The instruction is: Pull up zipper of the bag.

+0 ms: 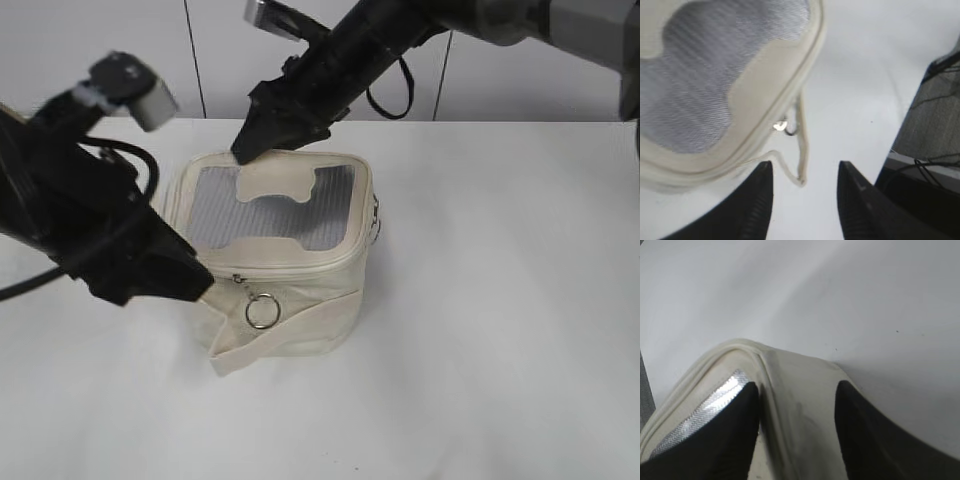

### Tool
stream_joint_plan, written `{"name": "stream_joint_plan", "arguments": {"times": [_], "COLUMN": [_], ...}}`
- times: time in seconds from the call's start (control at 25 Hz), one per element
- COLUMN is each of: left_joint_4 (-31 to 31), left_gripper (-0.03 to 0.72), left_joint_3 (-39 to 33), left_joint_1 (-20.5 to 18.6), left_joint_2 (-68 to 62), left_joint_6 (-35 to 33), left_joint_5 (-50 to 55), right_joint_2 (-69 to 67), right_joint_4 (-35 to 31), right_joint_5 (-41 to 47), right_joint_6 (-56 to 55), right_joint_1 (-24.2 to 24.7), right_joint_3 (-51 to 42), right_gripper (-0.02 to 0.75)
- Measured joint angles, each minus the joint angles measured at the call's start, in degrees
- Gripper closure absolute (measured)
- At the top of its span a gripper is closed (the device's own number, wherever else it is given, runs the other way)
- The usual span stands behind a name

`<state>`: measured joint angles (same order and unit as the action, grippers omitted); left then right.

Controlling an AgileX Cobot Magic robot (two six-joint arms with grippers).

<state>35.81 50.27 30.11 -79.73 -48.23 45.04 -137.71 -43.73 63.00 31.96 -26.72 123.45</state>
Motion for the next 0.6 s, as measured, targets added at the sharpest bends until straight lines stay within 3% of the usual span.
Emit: {"name": "stream_joint_plan", "arguments": {"times": [0.28,0.48,0.6], "left_joint_4": [-0.01,0.68,3.79], "left_gripper": [0.35,0.349,0.346], "left_joint_3": [0.06,7.53,18.75], "left_joint_1": [-11.6,-13.48,-13.4], "left_joint_2": [3.53,-0.57,-8.46], "left_joint_6": [1.06,1.08,0.92], "left_joint_5": [-2.99,-4.95,-2.68], "right_joint_2": [6.12,18.49,27.48], "right_joint_4": [-0.16,-5.75,-14.47], "right_joint_5": [4.05,-6.87,-15.7], "right_joint_6": [-1.81,5.83,17.4], "right_joint_1": [9.86,17.93,20.37], "right_joint_3": [-4.71,-28.39,-47.93], "right_gripper": [0.363,0.406,0.412]}}
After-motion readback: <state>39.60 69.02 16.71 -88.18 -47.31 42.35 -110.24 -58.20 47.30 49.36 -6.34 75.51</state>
